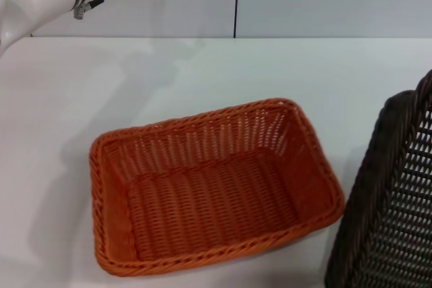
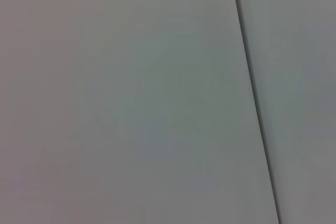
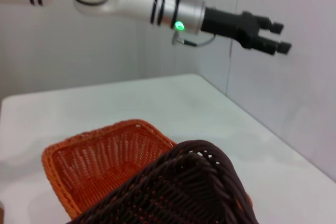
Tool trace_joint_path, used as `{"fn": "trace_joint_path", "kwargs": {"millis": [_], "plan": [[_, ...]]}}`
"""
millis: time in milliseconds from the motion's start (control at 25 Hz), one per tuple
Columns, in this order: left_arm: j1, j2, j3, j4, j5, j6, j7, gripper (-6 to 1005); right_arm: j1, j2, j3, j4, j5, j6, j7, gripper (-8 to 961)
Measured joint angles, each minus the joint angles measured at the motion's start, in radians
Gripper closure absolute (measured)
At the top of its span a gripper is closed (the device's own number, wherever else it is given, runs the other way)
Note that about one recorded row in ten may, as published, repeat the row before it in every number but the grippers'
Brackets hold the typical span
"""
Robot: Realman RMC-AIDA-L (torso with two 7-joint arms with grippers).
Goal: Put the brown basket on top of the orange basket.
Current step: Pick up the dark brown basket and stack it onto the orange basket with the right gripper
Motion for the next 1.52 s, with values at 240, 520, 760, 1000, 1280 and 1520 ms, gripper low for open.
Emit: {"fn": "trace_joint_path", "kwargs": {"millis": [240, 520, 760, 1000, 1280, 1520], "plan": [[0.001, 0.000, -0.001, -0.002, 0.005, 0.000, 0.000, 154, -0.004, -0.011, -0.037, 0.068, 0.088, -0.001, -0.005, 786], [0.008, 0.000, -0.001, -0.003, -0.001, 0.002, 0.010, 154, -0.018, -0.025, -0.078, 0.089, 0.183, -0.006, 0.001, 786], [0.016, 0.000, -0.009, -0.003, -0.001, 0.002, 0.010, 154, -0.056, -0.028, -0.144, 0.111, 0.379, -0.010, 0.016, 787], [0.019, 0.000, -0.011, -0.003, -0.001, 0.002, 0.011, 154, -0.071, -0.009, -0.192, 0.124, 0.488, -0.007, 0.008, 787], [0.020, 0.000, -0.011, -0.011, -0.001, 0.002, 0.011, 154, -0.050, 0.041, -0.197, 0.232, 0.499, 0.017, -0.112, 786], [0.017, 0.000, -0.011, -0.018, 0.005, 0.002, 0.018, 155, -0.038, 0.052, -0.195, 0.367, 0.493, 0.048, -0.215, 786]]}}
